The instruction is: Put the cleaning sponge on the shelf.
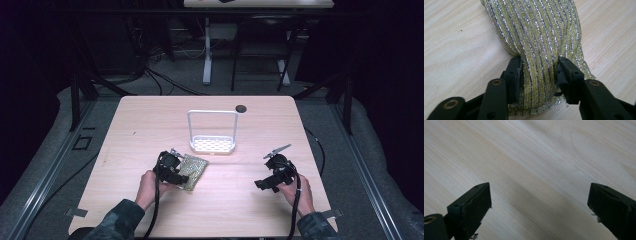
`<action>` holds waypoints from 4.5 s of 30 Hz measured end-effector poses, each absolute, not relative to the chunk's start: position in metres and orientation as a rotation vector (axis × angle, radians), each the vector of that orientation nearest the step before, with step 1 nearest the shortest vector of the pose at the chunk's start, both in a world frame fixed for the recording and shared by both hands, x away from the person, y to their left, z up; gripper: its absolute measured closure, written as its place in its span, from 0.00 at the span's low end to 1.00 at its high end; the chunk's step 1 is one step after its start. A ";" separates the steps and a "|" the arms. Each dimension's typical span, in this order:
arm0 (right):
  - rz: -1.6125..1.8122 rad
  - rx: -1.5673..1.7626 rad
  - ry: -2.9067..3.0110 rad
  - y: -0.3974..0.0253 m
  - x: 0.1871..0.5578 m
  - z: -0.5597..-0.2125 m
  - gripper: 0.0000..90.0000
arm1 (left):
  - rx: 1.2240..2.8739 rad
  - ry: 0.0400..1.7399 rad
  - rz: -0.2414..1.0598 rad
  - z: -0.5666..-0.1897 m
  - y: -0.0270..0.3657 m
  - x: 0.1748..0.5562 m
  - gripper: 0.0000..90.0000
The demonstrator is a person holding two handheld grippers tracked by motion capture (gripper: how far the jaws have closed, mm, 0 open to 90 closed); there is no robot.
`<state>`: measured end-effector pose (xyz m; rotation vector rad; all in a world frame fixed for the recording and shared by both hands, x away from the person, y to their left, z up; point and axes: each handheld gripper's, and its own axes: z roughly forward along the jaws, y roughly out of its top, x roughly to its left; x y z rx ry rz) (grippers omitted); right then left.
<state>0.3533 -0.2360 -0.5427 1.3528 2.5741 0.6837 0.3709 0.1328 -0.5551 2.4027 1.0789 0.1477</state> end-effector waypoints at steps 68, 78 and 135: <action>0.677 1.361 2.560 -0.237 0.352 -0.542 0.06 | 2.353 0.882 0.295 -0.493 0.126 0.355 0.70; 0.677 1.364 2.559 -0.237 0.352 -0.542 0.06 | 2.353 0.864 0.304 -0.489 0.123 0.358 0.70; 0.678 1.361 2.568 -0.235 0.352 -0.543 0.07 | 2.320 0.831 0.420 -0.469 0.083 0.399 0.70</action>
